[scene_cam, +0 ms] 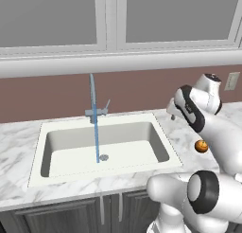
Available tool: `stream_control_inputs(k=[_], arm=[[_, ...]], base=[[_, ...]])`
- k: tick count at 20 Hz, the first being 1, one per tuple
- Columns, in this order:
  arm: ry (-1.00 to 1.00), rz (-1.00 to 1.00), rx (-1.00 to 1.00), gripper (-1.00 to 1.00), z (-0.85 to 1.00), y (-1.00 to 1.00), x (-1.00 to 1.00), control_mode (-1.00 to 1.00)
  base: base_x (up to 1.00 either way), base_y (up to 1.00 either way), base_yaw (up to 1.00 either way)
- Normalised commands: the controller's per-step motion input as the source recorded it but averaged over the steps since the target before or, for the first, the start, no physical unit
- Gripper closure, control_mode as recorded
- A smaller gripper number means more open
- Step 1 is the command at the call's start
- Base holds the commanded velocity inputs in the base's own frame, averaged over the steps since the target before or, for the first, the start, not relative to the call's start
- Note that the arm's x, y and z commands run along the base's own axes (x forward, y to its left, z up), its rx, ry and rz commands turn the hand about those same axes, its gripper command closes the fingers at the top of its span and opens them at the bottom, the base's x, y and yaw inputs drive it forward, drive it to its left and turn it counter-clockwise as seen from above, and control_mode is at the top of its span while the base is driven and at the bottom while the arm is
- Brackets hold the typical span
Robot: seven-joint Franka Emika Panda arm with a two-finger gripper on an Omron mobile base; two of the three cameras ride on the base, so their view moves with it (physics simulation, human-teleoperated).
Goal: Turn on the sink faucet. Then move the onion from the counter to the sink. Turn off the sink. Move the vegetable from the sink to the pot next to the stove. Finally move the pot to the front left burner.
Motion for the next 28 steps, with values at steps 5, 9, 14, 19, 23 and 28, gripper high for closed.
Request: stream_control_inputs(k=[5, 9, 14, 19, 23, 28], arm=[[0.09, -0.09, -0.02, -1.00, -0.19, -0.56, -0.09, -1.00], [0.09, -0.11, -0.01, -1.00, -0.24, -0.62, -0.02, -1.00], [0.10, -0.12, 0.00, -1.00, -0.19, -0.62, 0.00, -1.00], [0.10, -0.12, 0.00, -1.00, -0.20, -0.65, 0.00, -1.00], [0.11, -0.12, 0.00, -1.00, -0.08, -0.59, 0.00, -1.00], [0.07, -0.10, 0.00, -1.00, -0.18, -0.50, -0.01, -1.00]], base=[[0.00, 0.00, 0.00], [0.00, 0.00, 0.00], [0.00, 0.00, 0.00], [0.00, 0.00, 0.00], [0.00, 0.00, 0.00], [0.00, 0.00, 0.00]])
